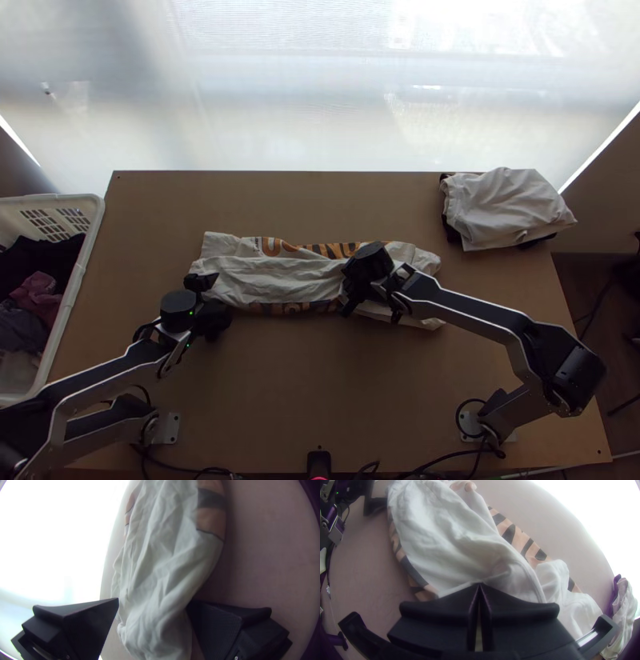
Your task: Fold the t-shirt
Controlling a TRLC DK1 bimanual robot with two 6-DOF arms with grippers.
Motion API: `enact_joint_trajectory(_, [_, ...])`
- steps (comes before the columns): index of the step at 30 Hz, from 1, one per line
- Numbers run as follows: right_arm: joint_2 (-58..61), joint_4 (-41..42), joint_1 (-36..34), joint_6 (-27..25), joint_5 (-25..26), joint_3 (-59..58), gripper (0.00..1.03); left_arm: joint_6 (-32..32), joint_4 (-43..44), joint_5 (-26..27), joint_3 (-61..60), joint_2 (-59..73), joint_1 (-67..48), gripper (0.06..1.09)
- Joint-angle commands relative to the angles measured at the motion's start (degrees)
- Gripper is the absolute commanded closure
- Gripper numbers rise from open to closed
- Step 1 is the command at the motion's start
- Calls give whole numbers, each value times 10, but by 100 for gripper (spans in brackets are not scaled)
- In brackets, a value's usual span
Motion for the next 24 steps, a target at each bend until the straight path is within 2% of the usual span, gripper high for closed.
enact_joint_trajectory(1, [2, -3, 4, 4, -1, 4, 100, 5, 72, -3, 13, 96, 2, 11])
enact_joint_trajectory(7, [2, -6, 4, 4, -1, 5, 100, 16, 105, -2, 15, 135, 7, 12])
enact_joint_trajectory(10, [1, -6, 4, 4, 0, 5, 100, 23, 106, 4, 15, 134, 7, 37])
enact_joint_trajectory(13, [2, -6, 4, 4, 0, 5, 100, 20, 107, 5, 23, 140, 9, 49])
enact_joint_trajectory(14, [2, -6, 4, 5, 0, 5, 100, 18, 107, 5, 27, 145, 9, 58])
enact_joint_trajectory(16, [2, -6, 4, 7, -1, 7, 100, 15, 107, 5, 29, 146, 12, 81])
enact_joint_trajectory(18, [1, -7, 4, 8, 0, 8, 100, 14, 106, 6, 29, 146, 14, 96])
enact_joint_trajectory(21, [1, -12, 2, 13, -1, 10, 100, 36, 106, 7, 22, 139, 24, 105])
enact_joint_trajectory(24, [1, -21, -2, 26, -3, 18, 100, 41, 100, 7, 22, 107, 40, 105])
